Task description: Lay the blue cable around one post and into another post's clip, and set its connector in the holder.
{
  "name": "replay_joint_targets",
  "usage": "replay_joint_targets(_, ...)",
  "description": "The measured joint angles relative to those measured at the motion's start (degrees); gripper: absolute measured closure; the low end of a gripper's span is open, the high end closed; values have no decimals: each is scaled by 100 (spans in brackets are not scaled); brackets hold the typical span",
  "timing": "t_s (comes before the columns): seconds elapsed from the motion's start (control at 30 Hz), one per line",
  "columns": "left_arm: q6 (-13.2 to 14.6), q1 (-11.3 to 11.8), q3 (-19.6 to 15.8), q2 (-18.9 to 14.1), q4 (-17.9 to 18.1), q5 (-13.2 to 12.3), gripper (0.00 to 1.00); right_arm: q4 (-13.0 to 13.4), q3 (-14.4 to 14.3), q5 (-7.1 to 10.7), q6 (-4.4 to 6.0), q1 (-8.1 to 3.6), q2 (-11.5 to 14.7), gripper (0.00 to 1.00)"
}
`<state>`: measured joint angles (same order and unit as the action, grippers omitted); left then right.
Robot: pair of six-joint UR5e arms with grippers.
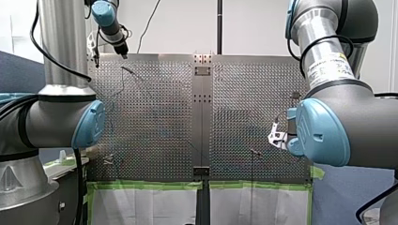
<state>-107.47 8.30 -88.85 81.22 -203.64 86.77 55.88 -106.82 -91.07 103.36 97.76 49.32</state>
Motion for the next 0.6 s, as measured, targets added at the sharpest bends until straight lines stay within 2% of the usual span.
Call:
replay_joint_targets(0.2,4,-13,-90,1,-224,256,0,-5,-1,0,-6,3,2,100)
replay_joint_targets(0.4,42,-15,-212,2,-275,443,0,-6,-1,0,-7,3,-2,100)
replay_joint_targets(0.6,66,-22,-226,2,-289,523,0,-6,-1,0,-8,5,-2,100)
